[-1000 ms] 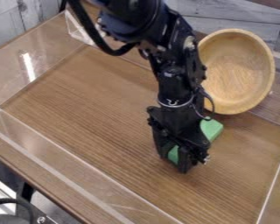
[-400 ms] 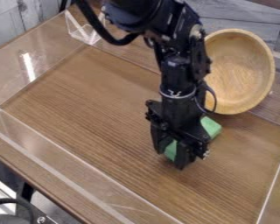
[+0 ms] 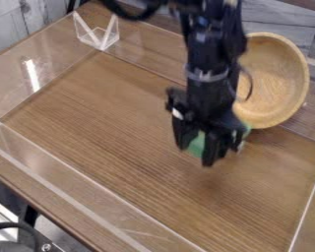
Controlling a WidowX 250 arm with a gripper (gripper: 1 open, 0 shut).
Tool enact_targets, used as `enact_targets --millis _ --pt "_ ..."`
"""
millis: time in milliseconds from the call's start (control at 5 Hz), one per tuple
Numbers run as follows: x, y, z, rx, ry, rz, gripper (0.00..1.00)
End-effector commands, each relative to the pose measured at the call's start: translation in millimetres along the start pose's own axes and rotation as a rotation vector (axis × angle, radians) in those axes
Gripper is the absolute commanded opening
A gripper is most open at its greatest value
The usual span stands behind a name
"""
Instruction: Put the green block in the brown bowl
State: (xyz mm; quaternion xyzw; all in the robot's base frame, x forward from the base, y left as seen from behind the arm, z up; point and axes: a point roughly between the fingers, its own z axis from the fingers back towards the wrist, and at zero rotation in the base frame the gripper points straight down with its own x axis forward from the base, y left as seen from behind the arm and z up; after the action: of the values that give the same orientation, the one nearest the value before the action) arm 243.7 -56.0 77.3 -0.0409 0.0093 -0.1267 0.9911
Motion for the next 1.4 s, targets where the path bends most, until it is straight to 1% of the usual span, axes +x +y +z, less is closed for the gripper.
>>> enact_targets --millis 0,200,400,600,1000,1200 --pt "17.1 -0.8 53.3 0.037 -0.092 0.038 0.00" --pt "31.0 -2.3 84.4 0.049 -0.153 0.066 0.00" --pt "44.0 -6.1 96.4 0.053 -0.180 0.055 0.00" --pt "51.2 -14.1 99.7 0.056 -0.199 0.028 0.00" --pt "59.6 -26.3 92.6 0.053 -0.229 0.015 0.00" --pt "61.0 -29.6 88.4 0.049 -0.243 0.019 0.00"
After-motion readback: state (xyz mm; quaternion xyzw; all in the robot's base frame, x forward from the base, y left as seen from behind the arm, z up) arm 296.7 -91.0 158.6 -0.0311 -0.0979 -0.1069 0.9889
